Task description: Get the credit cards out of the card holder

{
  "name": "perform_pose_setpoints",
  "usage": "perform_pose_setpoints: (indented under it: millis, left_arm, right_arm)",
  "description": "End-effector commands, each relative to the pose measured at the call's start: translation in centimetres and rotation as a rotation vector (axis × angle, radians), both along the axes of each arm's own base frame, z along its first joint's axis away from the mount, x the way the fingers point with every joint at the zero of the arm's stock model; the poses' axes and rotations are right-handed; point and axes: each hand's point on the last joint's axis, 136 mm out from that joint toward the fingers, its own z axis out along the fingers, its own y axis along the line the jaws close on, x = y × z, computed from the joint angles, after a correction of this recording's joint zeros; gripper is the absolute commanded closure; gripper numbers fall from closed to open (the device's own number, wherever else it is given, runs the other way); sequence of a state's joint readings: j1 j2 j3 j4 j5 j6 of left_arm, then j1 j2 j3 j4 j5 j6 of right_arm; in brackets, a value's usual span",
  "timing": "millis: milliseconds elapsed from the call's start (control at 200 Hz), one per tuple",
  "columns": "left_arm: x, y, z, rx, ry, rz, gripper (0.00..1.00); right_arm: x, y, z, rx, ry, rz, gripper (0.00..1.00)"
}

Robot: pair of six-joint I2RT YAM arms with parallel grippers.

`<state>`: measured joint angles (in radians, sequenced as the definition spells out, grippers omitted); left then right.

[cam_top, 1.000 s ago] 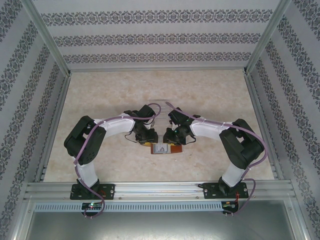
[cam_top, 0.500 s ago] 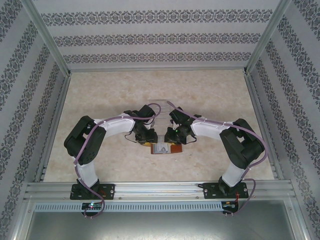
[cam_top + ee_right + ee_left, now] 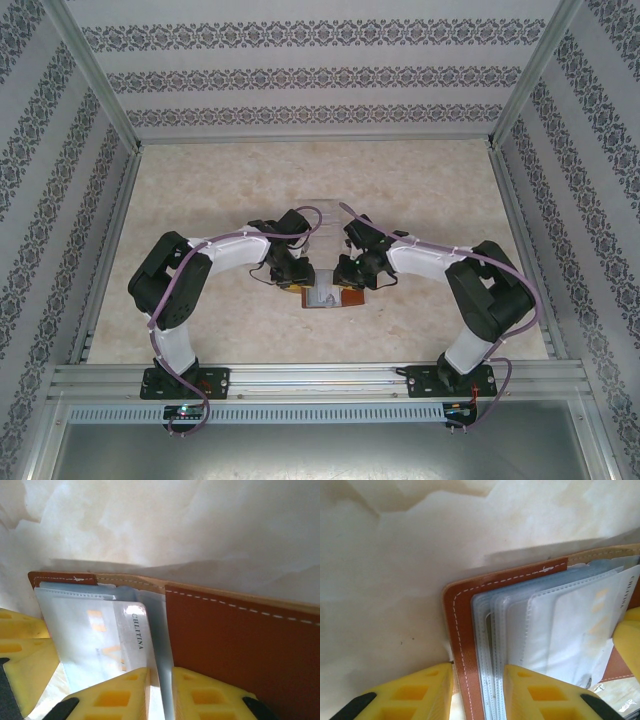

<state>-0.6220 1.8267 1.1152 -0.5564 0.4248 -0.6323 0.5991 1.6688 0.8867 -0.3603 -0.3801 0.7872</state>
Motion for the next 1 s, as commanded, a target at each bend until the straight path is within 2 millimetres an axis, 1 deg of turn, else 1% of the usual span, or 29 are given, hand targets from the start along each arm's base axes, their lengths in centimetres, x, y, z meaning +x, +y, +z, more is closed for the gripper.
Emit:
perform_pose_setpoints:
  millis: [0, 155, 275, 405, 569, 664, 904, 994]
  left_arm:
    - [-0.4, 0.2, 1.2, 0.020, -0.007, -0.017, 0.68]
    - [0.0, -0.6, 2.2, -0.027, -0.024, -0.003, 0.66]
    - [0.0, -1.2, 2.3, -0.053, -0.016, 0.008, 0.65]
    - [0.0, -1.5, 2.3, -0.058, -0.015, 0.010, 0.63]
    - [-0.2, -1.9, 1.6, -0.048, 0.001, 0.006, 0.62]
    - [-0.3, -1.8, 1.1, -0.038, 0.014, 0.007, 0.62]
    - [-0.6, -0.5, -0.3, 0.046, 0.031, 0.000, 0.62]
    - [-0.7, -0.2, -0.8, 0.068, 0.041, -0.007, 0.62]
  right_arm:
    - [0.2, -0.2, 0.9, 0.025, -0.021, -0.022, 0.79]
    - [0.7, 0.4, 1.5, 0.104, -0.047, -0.024, 0.76]
    - [1.0, 0.6, 1.7, 0.164, -0.055, -0.029, 0.74]
    - [1.2, 0.7, 1.5, 0.214, -0.058, -0.026, 0.72]
    - [1.0, 0.8, 0.8, 0.252, -0.041, -0.006, 0.71]
    - [0.9, 0.6, 0.5, 0.270, -0.032, -0.006, 0.71]
    - [0.6, 0.0, -0.1, 0.277, -0.014, -0.008, 0.71]
    - [0.4, 0.1, -0.4, 0.284, -0.004, 0.004, 0.71]
